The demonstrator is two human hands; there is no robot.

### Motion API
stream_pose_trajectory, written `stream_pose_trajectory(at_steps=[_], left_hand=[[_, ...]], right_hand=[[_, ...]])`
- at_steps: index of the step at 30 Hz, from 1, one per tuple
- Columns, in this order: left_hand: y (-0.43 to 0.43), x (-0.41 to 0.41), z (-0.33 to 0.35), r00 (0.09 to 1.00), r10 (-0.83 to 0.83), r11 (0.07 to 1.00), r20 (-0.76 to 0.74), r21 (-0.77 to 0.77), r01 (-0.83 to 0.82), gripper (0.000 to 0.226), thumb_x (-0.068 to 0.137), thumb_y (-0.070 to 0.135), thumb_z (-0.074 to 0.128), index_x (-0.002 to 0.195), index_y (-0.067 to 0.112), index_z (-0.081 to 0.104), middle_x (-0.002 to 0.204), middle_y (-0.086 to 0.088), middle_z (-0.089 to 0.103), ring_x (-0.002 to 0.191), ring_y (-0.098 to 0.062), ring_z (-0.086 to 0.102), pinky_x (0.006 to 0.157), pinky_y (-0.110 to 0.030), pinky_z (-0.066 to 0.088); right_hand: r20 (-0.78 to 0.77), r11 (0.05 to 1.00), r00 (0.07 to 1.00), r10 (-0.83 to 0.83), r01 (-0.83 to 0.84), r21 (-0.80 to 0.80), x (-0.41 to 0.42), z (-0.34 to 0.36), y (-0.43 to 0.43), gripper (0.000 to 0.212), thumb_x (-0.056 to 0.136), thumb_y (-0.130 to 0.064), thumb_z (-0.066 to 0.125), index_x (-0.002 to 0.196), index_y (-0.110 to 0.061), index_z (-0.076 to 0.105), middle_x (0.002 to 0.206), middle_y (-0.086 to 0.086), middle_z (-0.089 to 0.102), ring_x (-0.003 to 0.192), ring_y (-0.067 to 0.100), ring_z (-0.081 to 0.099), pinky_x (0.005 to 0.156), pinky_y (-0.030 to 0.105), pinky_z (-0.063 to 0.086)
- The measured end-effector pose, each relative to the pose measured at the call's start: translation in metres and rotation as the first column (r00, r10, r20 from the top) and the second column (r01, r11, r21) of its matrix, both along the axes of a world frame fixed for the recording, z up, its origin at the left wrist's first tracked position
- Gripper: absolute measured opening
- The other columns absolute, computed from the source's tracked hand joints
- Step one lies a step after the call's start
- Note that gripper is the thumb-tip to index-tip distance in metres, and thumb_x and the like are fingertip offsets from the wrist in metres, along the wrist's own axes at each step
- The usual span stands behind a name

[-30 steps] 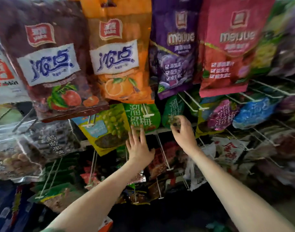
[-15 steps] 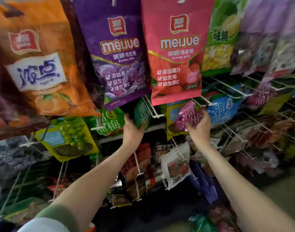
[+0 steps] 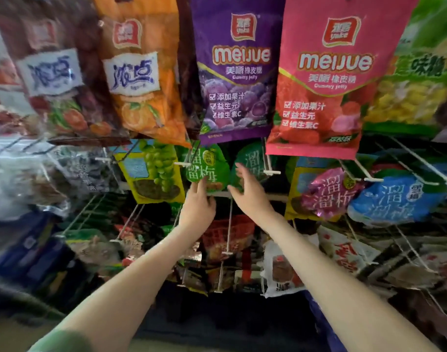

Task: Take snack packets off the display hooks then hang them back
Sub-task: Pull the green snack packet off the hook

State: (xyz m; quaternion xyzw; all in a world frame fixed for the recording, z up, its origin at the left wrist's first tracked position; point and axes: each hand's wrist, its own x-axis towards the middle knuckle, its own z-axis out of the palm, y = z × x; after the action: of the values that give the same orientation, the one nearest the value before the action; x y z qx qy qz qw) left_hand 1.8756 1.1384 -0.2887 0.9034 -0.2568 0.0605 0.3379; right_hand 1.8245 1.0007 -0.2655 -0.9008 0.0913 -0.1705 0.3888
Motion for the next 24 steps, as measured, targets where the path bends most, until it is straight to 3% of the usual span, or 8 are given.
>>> stream_pose_trajectory(at_steps=[3,6,11,14,15,19,22,24], left_hand=[[0.027,0.009,0.0,0.999,-0.027,0.994,0.034,0.104,0.023,0.063,0.095,0.013,0.044,0.15,0.016,0.014,0.153,-0.013,0.02,0.138,-0.031,0.023,0.102,-0.038,0.036],[0.047,0.024,0.001,0.99,-0.081,0.954,0.116,0.297,0.043,0.069,0.093,0.014,0.044,0.151,0.025,0.007,0.158,-0.009,0.002,0.142,-0.031,0.013,0.108,-0.042,0.029],[0.056,0.051,0.002,0.995,-0.048,0.922,0.083,0.388,0.012,0.074,0.094,0.021,0.045,0.149,0.033,-0.002,0.157,-0.005,-0.014,0.143,-0.036,0.004,0.111,-0.048,0.023],[0.052,0.061,0.004,0.998,-0.037,0.956,0.052,0.291,0.021,0.079,0.093,0.027,0.052,0.149,0.031,-0.003,0.157,-0.007,-0.011,0.143,-0.035,0.004,0.111,-0.051,0.023],[0.051,0.062,0.004,0.999,-0.034,0.97,0.035,0.241,0.025,0.079,0.093,0.032,0.053,0.15,0.028,-0.002,0.158,-0.008,-0.009,0.144,-0.034,0.004,0.112,-0.052,0.023],[0.045,0.069,0.007,0.98,-0.035,0.999,-0.195,-0.046,0.027,0.09,0.085,0.056,0.055,0.15,0.028,-0.002,0.158,-0.002,0.002,0.144,-0.027,0.013,0.114,-0.046,0.021],[0.048,0.081,0.009,0.838,-0.19,0.886,-0.512,-0.457,-0.078,0.102,0.068,0.067,0.066,0.146,0.042,0.006,0.153,0.006,0.026,0.138,-0.02,0.031,0.112,-0.042,0.027],[0.053,0.092,0.006,0.754,-0.261,0.801,-0.603,-0.571,-0.179,0.102,0.058,0.065,0.076,0.143,0.044,0.022,0.142,0.005,0.046,0.125,-0.02,0.049,0.104,-0.045,0.04]], right_hand=[[0.02,0.999,1.0,-0.018,0.019,-0.039,0.042,-0.002,0.017,0.081,0.089,-0.025,0.061,0.15,-0.015,0.008,0.156,0.006,0.017,0.141,0.02,0.021,0.112,0.029,0.019],[0.04,0.986,0.989,-0.145,0.141,0.094,0.072,-0.004,0.021,0.086,0.088,-0.029,0.063,0.149,-0.013,0.006,0.157,0.008,0.011,0.144,0.021,0.014,0.114,0.031,0.014],[0.061,0.975,0.973,-0.221,0.222,-0.005,0.097,-0.009,0.015,0.046,0.091,-0.032,0.057,0.129,-0.006,0.05,0.128,0.015,0.05,0.119,0.031,0.047,0.095,0.037,0.042],[0.136,0.982,0.973,-0.188,0.186,0.027,0.088,-0.009,0.02,0.028,0.096,-0.023,0.05,0.115,-0.004,0.054,0.087,0.006,0.055,0.074,0.017,0.055,0.057,0.022,0.039],[0.139,0.985,0.976,-0.169,0.163,0.053,0.082,-0.007,0.023,0.028,0.098,-0.023,0.046,0.119,-0.005,0.051,0.088,0.007,0.057,0.072,0.017,0.055,0.056,0.021,0.038],[0.164,0.978,0.977,-0.133,0.103,0.18,0.053,-0.002,0.037,0.045,0.1,-0.027,0.039,0.141,-0.011,0.033,0.139,0.006,0.046,0.123,0.022,0.047,0.083,0.015,0.033],[0.271,0.984,0.961,-0.061,0.012,0.179,0.032,-0.006,0.048,0.04,0.098,-0.022,0.043,0.135,-0.006,0.04,0.122,0.019,0.057,0.106,0.034,0.053,0.084,0.034,0.04],[0.337,0.981,0.941,0.012,-0.077,0.18,0.025,-0.012,0.053,0.033,0.097,-0.019,0.045,0.128,-0.005,0.045,0.106,0.02,0.06,0.095,0.03,0.056,0.084,0.042,0.042]])
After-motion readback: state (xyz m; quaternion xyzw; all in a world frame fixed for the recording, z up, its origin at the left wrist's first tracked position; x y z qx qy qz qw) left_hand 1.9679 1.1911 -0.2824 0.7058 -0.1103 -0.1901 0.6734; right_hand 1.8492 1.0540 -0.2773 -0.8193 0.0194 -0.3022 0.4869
